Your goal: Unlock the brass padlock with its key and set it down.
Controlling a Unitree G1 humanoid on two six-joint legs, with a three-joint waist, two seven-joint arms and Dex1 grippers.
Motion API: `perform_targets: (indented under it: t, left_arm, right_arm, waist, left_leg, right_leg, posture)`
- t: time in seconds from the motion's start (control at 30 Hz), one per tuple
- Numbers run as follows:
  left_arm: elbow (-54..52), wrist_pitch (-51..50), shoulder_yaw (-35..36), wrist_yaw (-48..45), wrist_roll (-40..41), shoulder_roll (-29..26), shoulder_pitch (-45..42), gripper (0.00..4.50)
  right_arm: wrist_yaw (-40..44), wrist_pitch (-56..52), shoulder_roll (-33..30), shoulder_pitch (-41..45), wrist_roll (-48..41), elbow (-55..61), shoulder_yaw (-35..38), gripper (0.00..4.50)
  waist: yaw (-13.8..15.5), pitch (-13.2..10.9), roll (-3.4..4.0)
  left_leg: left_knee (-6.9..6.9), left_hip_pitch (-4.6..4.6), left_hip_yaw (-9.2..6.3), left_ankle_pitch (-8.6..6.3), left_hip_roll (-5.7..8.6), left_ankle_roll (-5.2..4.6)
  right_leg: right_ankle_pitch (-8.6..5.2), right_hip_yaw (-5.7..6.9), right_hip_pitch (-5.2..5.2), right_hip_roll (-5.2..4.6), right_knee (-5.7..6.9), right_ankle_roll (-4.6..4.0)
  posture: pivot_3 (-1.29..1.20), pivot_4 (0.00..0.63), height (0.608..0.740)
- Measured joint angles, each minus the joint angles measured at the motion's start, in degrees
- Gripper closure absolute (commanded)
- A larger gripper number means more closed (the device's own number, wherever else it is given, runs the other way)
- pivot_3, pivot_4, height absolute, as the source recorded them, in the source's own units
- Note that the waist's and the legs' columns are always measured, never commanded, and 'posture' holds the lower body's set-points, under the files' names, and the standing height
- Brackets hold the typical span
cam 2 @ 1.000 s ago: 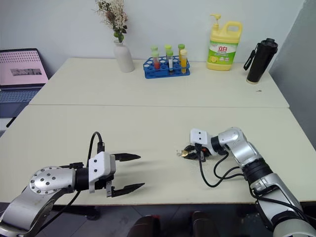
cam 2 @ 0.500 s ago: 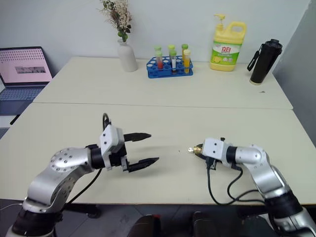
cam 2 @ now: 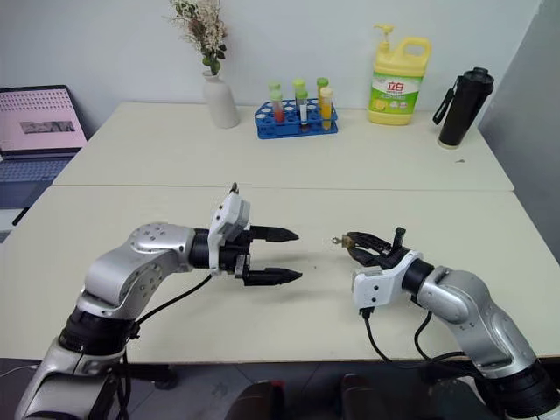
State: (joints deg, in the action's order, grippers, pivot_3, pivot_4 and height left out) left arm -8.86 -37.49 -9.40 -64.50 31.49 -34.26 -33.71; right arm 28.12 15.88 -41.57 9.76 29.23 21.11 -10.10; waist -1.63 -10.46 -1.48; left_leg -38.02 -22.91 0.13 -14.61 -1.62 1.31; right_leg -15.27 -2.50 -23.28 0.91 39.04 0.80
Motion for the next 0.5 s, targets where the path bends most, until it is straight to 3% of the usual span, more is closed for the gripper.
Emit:
perform_targets:
  t: [0.5]
  left_arm:
    - [5.9, -1.0, -1.5, -1.5, -0.5, 2.7, -4.7, 0.0]
  right_arm:
    - [-2.1, 7.0, 3.2, 4.1, -0.1, -2.2, -0.2, 3.57]
  waist:
    - [0.0, 0.0, 0.0]
  left_leg:
    - [0.0, 0.01, -0.04, 0.0, -0.02, 0.0]
  right_leg:
    - [0.01, -0.05, 0.0, 0.0, 0.01, -0.01]
  posture:
    - [0.0, 0.15, 0.74]
